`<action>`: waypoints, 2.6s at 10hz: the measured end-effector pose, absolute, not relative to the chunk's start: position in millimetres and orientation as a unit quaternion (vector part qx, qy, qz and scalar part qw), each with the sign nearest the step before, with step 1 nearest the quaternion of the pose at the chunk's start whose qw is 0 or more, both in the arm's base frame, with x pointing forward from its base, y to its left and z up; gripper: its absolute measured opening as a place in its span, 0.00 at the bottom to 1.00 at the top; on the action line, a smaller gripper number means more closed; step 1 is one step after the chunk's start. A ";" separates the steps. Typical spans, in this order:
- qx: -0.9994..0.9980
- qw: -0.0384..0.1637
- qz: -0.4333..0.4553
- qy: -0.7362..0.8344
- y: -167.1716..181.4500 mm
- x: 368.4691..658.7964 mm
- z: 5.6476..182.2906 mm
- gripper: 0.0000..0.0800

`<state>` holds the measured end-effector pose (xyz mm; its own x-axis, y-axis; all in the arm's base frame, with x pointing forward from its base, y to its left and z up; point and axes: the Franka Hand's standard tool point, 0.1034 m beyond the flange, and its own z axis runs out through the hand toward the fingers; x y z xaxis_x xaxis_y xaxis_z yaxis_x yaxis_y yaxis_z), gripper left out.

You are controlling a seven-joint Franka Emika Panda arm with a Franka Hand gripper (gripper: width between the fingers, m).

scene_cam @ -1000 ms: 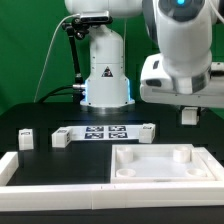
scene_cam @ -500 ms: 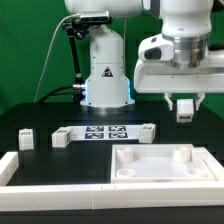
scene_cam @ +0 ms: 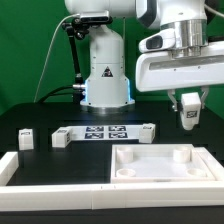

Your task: Assemble one leg

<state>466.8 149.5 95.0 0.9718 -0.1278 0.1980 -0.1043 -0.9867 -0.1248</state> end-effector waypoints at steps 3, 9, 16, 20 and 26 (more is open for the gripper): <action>-0.979 0.068 -0.191 -0.018 158.5 483.4 93.0 0.36; -0.970 0.037 -0.223 -0.087 124.3 523.1 106.9 0.36; -0.957 0.036 -0.264 -0.110 134.3 568.1 94.7 0.36; -0.956 0.028 -0.262 -0.125 128.4 581.1 78.7 0.36; -0.953 0.021 -0.267 -0.139 122.4 602.0 79.8 0.36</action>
Offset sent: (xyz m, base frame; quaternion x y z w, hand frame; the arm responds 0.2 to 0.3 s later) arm 0.0480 -0.0199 0.0079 0.0002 0.0456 -0.1153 0.9923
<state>602.0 122.4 79.8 0.8192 0.2542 0.5142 0.2765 -0.9604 0.0343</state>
